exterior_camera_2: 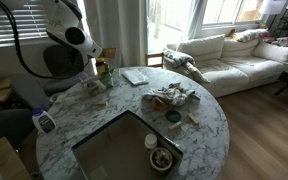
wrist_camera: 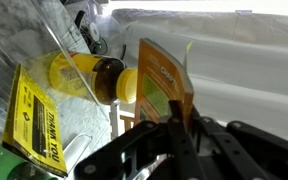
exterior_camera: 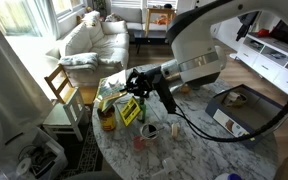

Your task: Remove the yellow book from the crisper drawer and put it on top of the yellow and brown bottle

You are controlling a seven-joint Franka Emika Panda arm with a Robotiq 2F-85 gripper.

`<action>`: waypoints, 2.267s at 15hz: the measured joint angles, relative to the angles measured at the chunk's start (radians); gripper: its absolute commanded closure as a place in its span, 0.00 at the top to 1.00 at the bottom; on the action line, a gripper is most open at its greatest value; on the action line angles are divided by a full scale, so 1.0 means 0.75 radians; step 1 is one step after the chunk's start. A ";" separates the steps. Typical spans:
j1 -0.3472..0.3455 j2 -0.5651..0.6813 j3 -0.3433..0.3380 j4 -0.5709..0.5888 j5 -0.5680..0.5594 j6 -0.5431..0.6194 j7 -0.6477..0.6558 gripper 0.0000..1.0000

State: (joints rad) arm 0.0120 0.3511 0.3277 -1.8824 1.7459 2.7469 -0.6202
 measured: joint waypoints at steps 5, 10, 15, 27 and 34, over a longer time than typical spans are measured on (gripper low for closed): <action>-0.006 0.063 -0.001 -0.002 0.155 -0.068 -0.133 0.02; -0.002 0.112 -0.001 -0.007 0.128 -0.076 -0.146 0.02; 0.011 0.137 -0.001 -0.009 0.011 -0.023 -0.119 0.02; 0.059 0.150 -0.008 0.022 -0.306 0.056 0.157 0.02; 0.069 0.181 -0.028 0.067 -0.422 0.062 0.294 0.13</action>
State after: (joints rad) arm 0.0637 0.4867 0.3069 -1.8324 1.4296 2.7930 -0.4000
